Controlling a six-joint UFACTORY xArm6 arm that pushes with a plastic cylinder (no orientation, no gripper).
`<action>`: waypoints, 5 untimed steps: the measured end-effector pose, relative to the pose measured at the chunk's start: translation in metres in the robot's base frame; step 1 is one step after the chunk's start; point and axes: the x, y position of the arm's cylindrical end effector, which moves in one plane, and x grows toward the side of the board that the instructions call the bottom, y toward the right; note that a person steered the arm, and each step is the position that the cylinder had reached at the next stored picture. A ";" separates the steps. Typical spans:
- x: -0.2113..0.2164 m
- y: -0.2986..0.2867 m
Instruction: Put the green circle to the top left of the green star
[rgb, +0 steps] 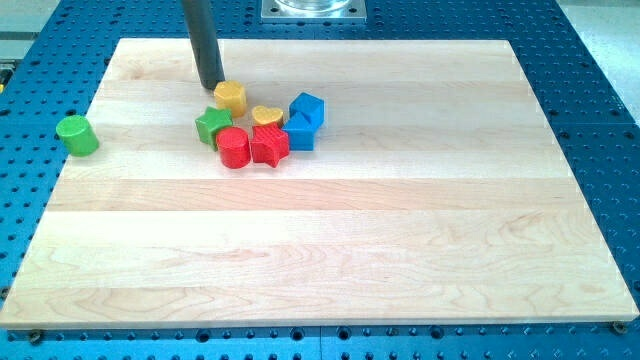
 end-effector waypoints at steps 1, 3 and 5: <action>0.023 0.012; -0.013 -0.146; 0.007 -0.164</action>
